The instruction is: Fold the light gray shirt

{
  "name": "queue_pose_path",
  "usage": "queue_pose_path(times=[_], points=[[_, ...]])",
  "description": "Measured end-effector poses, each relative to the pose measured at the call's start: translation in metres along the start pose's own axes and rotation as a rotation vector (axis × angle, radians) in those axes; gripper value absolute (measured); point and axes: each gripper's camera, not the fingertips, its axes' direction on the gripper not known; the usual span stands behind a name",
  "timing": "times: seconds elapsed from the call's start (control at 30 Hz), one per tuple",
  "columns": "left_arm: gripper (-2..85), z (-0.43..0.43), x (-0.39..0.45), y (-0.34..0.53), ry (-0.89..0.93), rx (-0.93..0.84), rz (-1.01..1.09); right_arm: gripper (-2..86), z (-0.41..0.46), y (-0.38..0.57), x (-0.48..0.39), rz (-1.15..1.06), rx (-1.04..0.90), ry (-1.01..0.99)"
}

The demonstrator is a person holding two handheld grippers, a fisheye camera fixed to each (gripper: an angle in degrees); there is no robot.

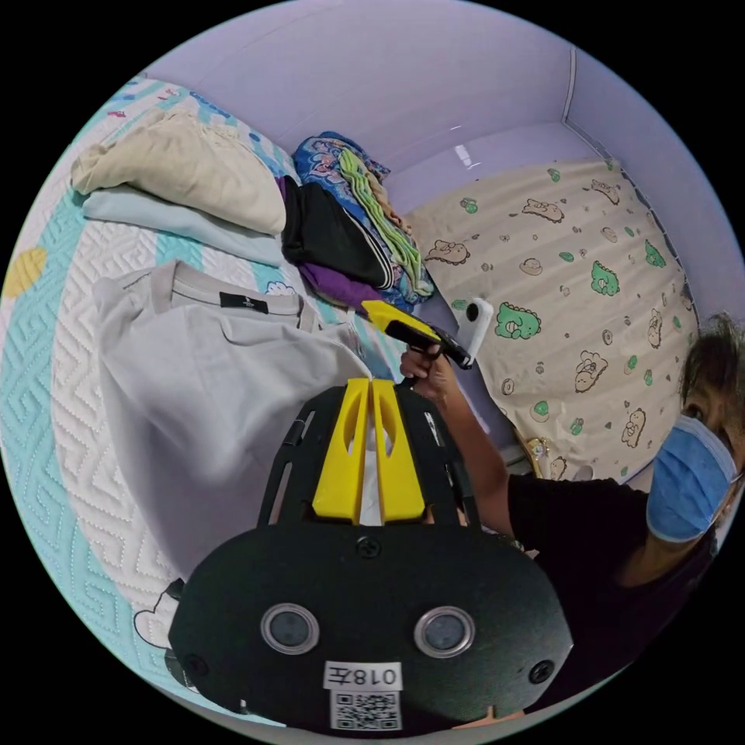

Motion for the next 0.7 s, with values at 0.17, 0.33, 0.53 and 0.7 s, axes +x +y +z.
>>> queue_pose_path(times=[0.17,0.33,0.53,0.7], points=[[-0.6,0.007,0.013,0.003,-0.003,0.018,0.015,5.9,0.010,0.035,0.012,0.093,-0.090,0.034],[4.9,0.055,-0.005,-0.016,-0.032,-0.047,-0.012,5.9,-0.005,0.081,0.018,0.215,-0.019,0.042],[15.1,0.045,0.001,0.004,0.053,-0.012,-0.001,6.6,-0.026,0.116,-0.002,0.232,0.144,-0.008],[14.1,-0.004,0.022,0.068,0.036,0.031,0.002,6.9,0.017,0.104,-0.018,0.157,-0.012,-0.100]])
